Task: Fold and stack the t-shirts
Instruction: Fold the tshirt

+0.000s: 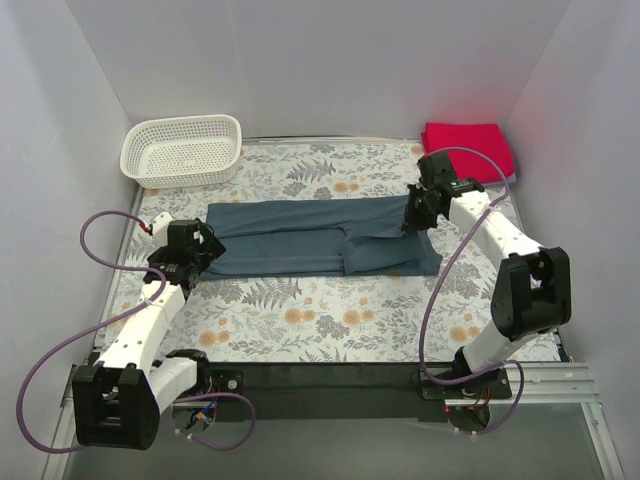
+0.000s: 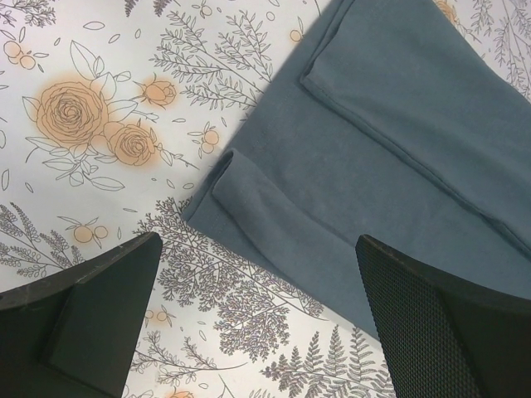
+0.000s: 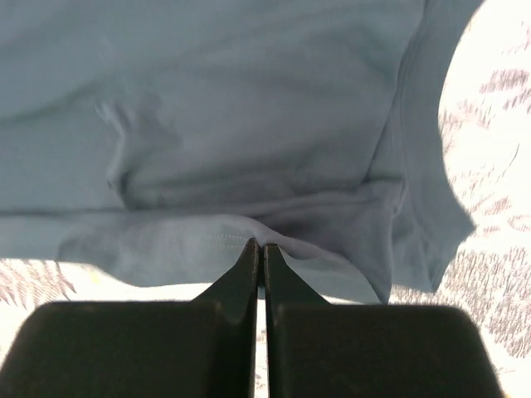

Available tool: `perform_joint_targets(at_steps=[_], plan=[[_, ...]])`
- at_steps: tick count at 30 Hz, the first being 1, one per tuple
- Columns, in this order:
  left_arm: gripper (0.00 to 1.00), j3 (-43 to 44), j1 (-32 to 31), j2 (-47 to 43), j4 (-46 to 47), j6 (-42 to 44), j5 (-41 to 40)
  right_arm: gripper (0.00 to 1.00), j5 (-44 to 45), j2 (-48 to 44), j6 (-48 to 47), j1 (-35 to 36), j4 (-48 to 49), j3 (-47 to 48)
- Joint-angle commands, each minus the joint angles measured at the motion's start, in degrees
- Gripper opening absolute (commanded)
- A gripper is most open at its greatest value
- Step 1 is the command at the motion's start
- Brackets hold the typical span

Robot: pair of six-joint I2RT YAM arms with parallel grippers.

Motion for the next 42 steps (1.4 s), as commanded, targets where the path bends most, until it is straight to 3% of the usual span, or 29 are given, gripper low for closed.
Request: perform_joint_targets(at_steps=[1,17,25,32,34,38,42], plan=[[0.98,0.93,-0.21,0.01,0.67,0.14,-0.56,0.01,-3.83,3.77,-2.43,-1.52,0.63,7.11],[0.98,0.58,-0.21,0.01,0.67,0.23,-0.73,0.01,-8.84,17.85,-9.9,-2.84,9.5,20.84],[0.98,0.66,-0.21,0.01,0.67,0.32,-0.65,0.01,-15.77,11.63,-14.38,-3.64,21.27,12.16],[0.98,0.58,-0.21,0.1,0.67,0.23,-0.38,0.02,-14.3,9.15,-16.14,-4.86,28.23,4.85],[0.98,0.49,-0.21,-0.07,0.67,0.23,-0.47,0.04,-13.33,10.11,-15.01,-5.92,28.23,4.32],[0.98,0.31,-0.21,-0.16,0.67,0.23,-0.56,0.24,-9.73,10.12,-13.77,-6.45,28.06,2.74],[0.98,0.49,-0.21,-0.08,0.76,0.23,-0.47,0.35,-6.83,7.23,-13.77,-6.36,27.79,1.77]])
